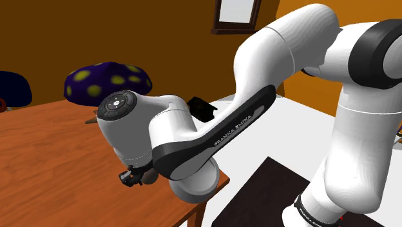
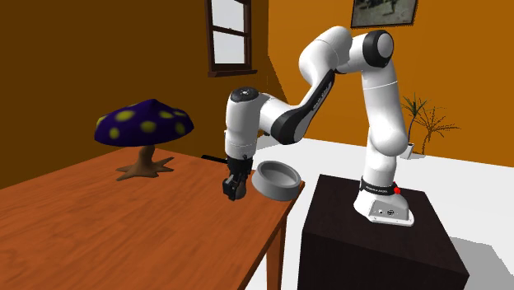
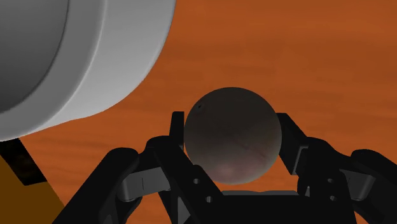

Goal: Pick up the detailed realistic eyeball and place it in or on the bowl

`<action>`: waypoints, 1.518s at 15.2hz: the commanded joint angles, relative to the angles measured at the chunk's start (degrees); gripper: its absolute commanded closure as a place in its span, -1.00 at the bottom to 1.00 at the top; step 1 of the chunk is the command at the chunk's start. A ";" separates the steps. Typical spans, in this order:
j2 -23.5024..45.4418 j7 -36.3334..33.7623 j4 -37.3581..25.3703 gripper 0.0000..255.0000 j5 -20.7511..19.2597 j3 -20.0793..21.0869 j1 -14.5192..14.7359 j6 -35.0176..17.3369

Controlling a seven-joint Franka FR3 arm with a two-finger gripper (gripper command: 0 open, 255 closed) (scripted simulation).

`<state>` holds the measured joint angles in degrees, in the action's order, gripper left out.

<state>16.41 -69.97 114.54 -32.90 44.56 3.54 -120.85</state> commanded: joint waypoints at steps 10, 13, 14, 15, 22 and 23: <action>-4.74 4.76 -3.31 1.00 5.29 1.84 -1.48 5.52; -5.85 5.98 -4.52 1.00 6.54 2.17 -1.76 7.21; -6.20 6.37 -4.94 1.00 6.92 2.26 -1.84 7.79; -6.53 6.75 -5.39 1.00 7.29 2.35 -1.92 8.37; -11.42 10.36 -5.13 1.00 11.47 2.84 -3.61 10.43; -14.74 12.13 -2.17 1.00 13.91 2.79 -4.79 9.11</action>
<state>4.09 -59.36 110.71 -20.94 47.34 -0.36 -111.20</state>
